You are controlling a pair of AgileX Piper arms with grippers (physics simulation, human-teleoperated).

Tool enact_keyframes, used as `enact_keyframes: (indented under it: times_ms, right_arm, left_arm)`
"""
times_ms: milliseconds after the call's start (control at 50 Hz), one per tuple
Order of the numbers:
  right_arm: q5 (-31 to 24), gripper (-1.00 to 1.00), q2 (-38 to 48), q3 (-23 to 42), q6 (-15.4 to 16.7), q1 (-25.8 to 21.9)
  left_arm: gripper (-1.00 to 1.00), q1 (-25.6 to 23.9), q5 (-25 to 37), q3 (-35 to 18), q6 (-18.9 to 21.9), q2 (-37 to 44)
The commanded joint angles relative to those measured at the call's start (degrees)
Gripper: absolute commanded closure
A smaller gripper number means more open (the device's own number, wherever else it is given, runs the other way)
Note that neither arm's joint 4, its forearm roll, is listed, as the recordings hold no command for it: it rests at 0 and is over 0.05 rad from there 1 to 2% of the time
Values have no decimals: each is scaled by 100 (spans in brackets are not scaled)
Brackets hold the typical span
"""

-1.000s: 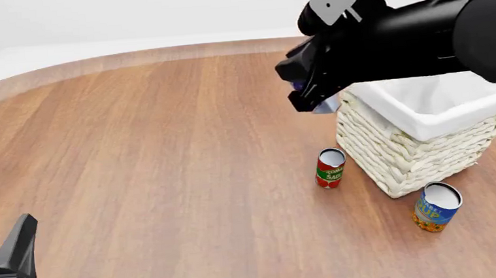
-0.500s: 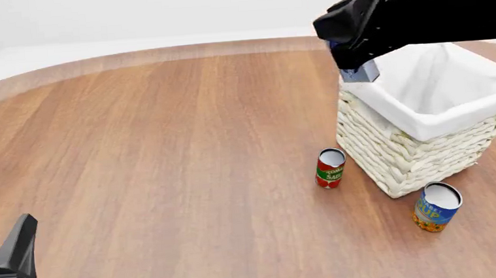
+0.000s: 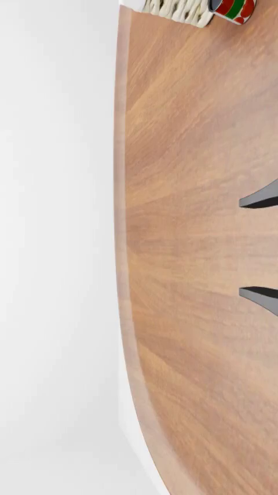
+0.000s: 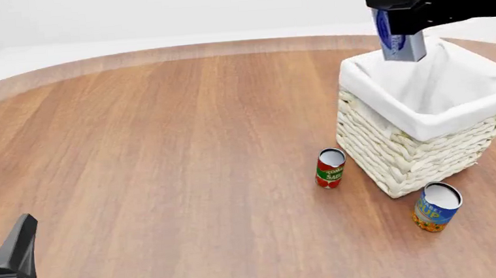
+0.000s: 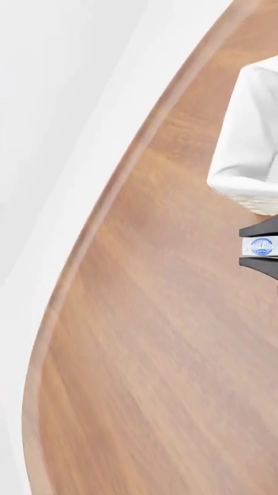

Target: Pick up the alphabet soup and the cream cheese box, and put them in the basket.

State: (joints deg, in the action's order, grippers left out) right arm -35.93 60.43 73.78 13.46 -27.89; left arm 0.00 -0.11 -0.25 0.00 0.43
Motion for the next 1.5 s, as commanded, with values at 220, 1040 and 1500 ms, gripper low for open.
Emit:
enact_keyframes:
  times_ms: [220,1040,1500]
  right_arm:
    - [-189,100,-559,-205,-227,834]
    - [79,100,-983,-1285,-611,1639]
    - [475,100,-570,-1417,-710,1784]
  left_arm:
    - [-100,0,0,0,0,0]
    - [-100,0,0,0,0,0]
    - [-100,0,0,0,0,0]
